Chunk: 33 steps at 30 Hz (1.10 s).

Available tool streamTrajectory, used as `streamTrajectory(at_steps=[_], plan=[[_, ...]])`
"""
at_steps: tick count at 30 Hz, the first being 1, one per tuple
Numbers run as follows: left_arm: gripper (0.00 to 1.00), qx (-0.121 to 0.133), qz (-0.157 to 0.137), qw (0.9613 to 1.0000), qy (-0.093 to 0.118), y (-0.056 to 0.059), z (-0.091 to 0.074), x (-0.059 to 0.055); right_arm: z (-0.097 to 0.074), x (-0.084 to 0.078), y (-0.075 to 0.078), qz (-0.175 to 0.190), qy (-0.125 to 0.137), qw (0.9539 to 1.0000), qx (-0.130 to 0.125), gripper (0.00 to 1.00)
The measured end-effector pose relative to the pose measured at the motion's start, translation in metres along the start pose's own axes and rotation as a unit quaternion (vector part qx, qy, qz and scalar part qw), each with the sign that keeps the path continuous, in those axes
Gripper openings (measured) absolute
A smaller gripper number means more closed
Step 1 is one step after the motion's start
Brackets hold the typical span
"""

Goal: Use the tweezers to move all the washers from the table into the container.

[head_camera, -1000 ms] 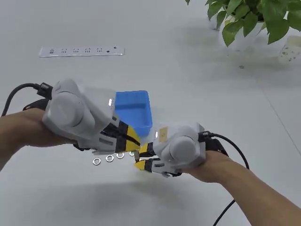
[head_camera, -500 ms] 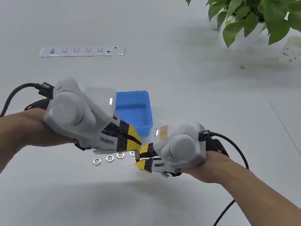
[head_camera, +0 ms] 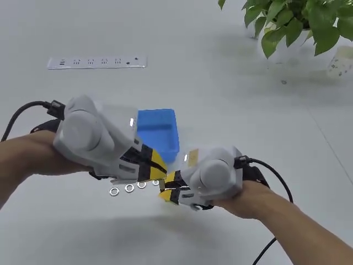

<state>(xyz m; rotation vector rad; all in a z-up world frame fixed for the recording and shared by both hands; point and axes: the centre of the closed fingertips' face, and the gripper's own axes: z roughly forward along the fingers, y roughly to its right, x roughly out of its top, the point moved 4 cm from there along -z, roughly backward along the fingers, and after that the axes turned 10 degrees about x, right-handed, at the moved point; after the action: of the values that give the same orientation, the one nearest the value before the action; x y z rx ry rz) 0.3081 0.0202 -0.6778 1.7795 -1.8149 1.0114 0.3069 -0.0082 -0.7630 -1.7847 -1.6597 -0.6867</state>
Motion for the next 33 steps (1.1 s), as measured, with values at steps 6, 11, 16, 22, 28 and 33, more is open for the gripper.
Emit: streamTrajectory(at_steps=[6,11,16,22,28,33], plan=[[0.06,0.003,-0.002,1.0,0.001,-0.002,-0.004,0.003,-0.003,0.003,0.0,-0.003,0.001,1.0,-0.002,0.1],[0.06,0.006,-0.002,1.0,0.001,-0.003,-0.009,0.006,-0.006,0.008,0.001,-0.008,0.001,0.9999,-0.006,0.1],[0.05,0.008,-0.003,1.0,0.003,-0.005,-0.015,0.011,-0.011,0.016,0.003,-0.013,0.003,0.9999,-0.006,0.1],[0.05,0.015,-0.002,0.9999,0.004,-0.009,-0.024,0.017,-0.016,0.025,0.005,-0.018,0.007,0.9997,-0.011,0.1],[0.05,0.021,0.0,0.9997,0.007,-0.016,-0.033,0.022,-0.022,0.036,0.009,-0.027,0.01,0.9995,-0.015,0.1],[0.05,0.026,0.0,0.9996,0.009,-0.02,-0.037,0.025,-0.025,0.043,0.012,-0.031,0.012,0.9993,-0.017,0.1]])
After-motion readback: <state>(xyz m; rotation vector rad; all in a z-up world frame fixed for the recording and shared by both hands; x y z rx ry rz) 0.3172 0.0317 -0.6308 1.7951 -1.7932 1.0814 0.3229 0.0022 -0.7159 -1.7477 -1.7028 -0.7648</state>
